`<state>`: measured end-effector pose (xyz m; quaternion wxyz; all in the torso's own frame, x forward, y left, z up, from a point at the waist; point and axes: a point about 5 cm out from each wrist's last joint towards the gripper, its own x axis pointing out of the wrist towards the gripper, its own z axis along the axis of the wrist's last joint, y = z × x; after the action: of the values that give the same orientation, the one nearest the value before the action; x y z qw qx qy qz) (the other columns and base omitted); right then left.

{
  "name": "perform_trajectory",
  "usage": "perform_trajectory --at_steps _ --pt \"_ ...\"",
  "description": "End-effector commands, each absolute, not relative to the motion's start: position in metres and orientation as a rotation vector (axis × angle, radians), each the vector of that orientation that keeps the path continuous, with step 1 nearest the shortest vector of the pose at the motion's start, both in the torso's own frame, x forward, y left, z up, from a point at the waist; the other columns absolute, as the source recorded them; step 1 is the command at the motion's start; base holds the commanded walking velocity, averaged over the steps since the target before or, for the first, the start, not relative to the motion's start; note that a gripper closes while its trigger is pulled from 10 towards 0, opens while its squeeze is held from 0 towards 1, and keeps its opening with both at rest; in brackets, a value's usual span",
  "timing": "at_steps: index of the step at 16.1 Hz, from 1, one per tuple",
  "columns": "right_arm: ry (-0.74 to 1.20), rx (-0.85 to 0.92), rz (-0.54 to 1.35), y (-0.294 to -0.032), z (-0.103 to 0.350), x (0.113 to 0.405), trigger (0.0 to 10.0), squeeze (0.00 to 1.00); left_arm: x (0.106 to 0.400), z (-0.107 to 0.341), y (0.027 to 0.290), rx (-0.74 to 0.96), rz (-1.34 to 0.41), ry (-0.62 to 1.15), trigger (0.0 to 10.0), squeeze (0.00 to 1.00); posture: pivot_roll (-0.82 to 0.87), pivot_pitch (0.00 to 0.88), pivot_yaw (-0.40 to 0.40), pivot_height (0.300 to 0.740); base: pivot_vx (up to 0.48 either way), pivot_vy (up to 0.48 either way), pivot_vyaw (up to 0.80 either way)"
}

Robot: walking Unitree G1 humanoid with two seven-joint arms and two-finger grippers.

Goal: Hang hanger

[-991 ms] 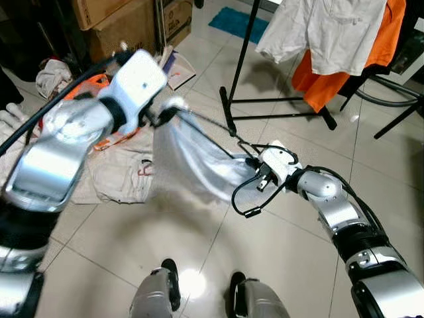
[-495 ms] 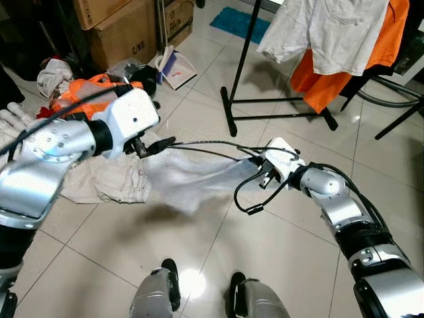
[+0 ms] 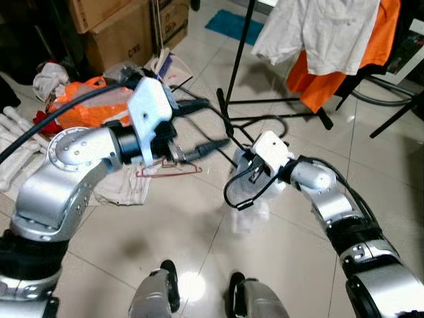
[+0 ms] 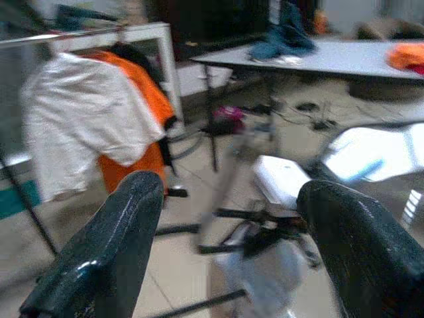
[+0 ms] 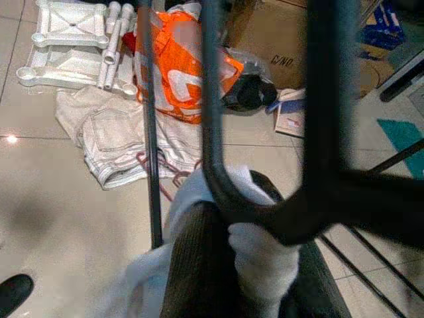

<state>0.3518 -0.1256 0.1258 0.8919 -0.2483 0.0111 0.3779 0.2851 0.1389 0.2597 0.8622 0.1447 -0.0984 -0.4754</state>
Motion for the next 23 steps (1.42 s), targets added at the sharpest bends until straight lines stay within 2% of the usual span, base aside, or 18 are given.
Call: perform_trajectory --at_steps 1,3,5,7,9,10,13,14,15,16,18,20,23 --pt "-0.007 -0.528 0.782 -0.128 0.134 0.354 0.0 0.00 0.292 0.268 0.150 0.216 -0.860 -0.277 10.0 0.00 -0.07 0.203 -0.125 0.740 0.000 0.000 0.00" --pt "-0.010 -0.529 0.774 -0.130 0.136 0.355 0.0 0.00 0.292 0.270 0.154 0.105 -0.822 -0.295 10.0 0.00 -0.07 0.200 -0.128 0.740 0.000 0.000 0.00" --pt "-0.009 -0.537 0.764 -0.133 0.137 0.357 0.0 0.00 0.272 0.261 0.142 0.036 -0.962 -0.278 10.0 0.00 -0.06 0.199 -0.129 0.740 0.000 0.000 0.00" --pt "-0.026 -0.549 0.724 -0.138 0.146 0.362 0.0 0.00 0.249 0.228 0.123 0.047 -1.083 -0.185 10.0 0.00 -0.06 0.202 -0.127 0.740 0.000 0.000 0.00" --pt "-0.052 -0.564 0.689 -0.145 0.159 0.369 0.0 0.00 0.240 0.201 0.112 0.107 -1.093 -0.116 10.0 0.00 -0.06 0.206 -0.128 0.740 0.000 0.000 0.00" --pt "-0.078 -0.562 0.672 -0.148 0.172 0.373 0.0 0.00 0.248 0.174 0.114 0.193 -0.983 -0.051 10.0 0.00 -0.06 0.208 -0.129 0.740 0.000 0.000 0.00" --pt "-0.120 -0.543 0.672 -0.147 0.188 0.377 0.0 0.00 0.261 0.133 0.128 0.261 -0.870 0.100 10.0 0.00 -0.06 0.209 -0.131 0.740 0.000 0.000 0.00" --pt "-0.131 -0.536 0.677 -0.146 0.191 0.377 0.0 0.00 0.265 0.126 0.133 0.245 -0.829 0.128 10.0 0.00 -0.06 0.208 -0.131 0.740 0.000 0.000 0.00" --pt "-0.160 -0.516 0.689 -0.143 0.201 0.378 0.0 0.00 0.283 0.114 0.148 0.106 -0.662 0.164 10.0 0.00 -0.07 0.209 -0.132 0.740 0.000 0.000 0.00" --pt "-0.169 -0.508 0.690 -0.143 0.203 0.378 0.0 0.00 0.289 0.113 0.153 0.060 -0.604 0.160 10.0 0.00 -0.07 0.210 -0.132 0.740 0.000 0.000 0.00" --pt "-0.192 -0.480 0.689 -0.140 0.210 0.379 0.0 0.00 0.310 0.107 0.175 0.038 -0.356 0.135 10.0 0.00 -0.07 0.212 -0.130 0.740 0.000 0.000 0.00" --pt "-0.199 -0.441 0.682 -0.139 0.212 0.379 0.0 0.00 0.316 0.097 0.182 0.067 -0.249 0.162 10.0 0.00 -0.07 0.212 -0.126 0.740 0.000 0.000 0.00" --pt "-0.183 -0.323 0.666 -0.135 0.208 0.377 0.0 0.00 0.320 0.080 0.181 -0.005 -0.115 0.192 10.0 0.00 -0.08 0.209 -0.123 0.740 0.000 0.000 0.00"
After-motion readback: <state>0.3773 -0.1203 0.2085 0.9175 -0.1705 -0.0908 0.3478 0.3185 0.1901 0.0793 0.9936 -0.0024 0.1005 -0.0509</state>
